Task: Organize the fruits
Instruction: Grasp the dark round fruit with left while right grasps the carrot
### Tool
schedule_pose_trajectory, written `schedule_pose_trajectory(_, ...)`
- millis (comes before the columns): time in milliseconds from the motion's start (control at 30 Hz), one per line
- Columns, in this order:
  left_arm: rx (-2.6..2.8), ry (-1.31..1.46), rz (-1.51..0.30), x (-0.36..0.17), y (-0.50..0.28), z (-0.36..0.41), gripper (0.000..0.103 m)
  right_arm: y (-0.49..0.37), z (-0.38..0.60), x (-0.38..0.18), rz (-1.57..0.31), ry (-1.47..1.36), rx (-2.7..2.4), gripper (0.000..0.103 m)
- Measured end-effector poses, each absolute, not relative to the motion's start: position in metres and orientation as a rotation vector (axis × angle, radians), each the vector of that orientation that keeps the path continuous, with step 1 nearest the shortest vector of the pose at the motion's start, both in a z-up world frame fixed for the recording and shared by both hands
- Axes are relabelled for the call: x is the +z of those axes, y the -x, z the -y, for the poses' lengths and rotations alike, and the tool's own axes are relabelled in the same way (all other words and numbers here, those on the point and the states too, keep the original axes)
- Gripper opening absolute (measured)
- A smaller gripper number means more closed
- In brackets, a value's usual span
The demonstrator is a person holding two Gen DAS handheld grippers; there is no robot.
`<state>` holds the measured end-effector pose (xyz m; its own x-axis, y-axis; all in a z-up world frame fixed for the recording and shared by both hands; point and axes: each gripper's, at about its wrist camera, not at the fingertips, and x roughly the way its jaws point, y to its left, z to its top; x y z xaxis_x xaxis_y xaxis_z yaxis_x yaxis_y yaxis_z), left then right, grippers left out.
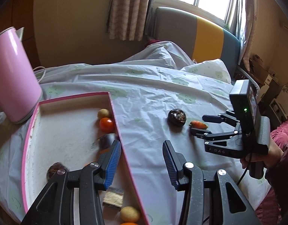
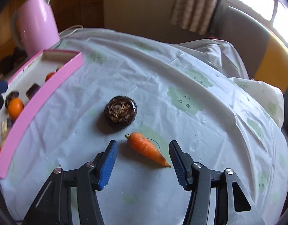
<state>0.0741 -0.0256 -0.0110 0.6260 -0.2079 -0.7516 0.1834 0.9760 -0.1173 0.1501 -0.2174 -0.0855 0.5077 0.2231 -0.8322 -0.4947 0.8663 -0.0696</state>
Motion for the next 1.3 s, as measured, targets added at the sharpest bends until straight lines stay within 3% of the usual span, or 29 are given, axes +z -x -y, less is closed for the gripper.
schedule_pose_trajectory(133, -0.267, 0.038, -0.893, -0.015, -0.09, 0.044, 0.047, -0.154, 0.218, -0.086, -0.941, 0.318, 0.485, 0.034)
schedule_pose_trajectory(267, -0.301, 0.022, -0.915, -0.022, -0.106, 0.064, 0.047, -0.151, 0.221, -0.084, -0.921, 0.294, 0.472, 0.027)
schedule_pose_trajectory(1000, -0.262, 0.032, -1.038, -0.08, -0.18, 0.126, 0.047, -0.141, 0.259, -0.09, -0.892, 0.071, 0.227, 0.028)
schedule_pose_trajectory(1300, -0.28, 0.009, -0.98, -0.065, -0.163, 0.121, 0.044, -0.139, 0.26, -0.089, -0.888, 0.062, 0.213, 0.027)
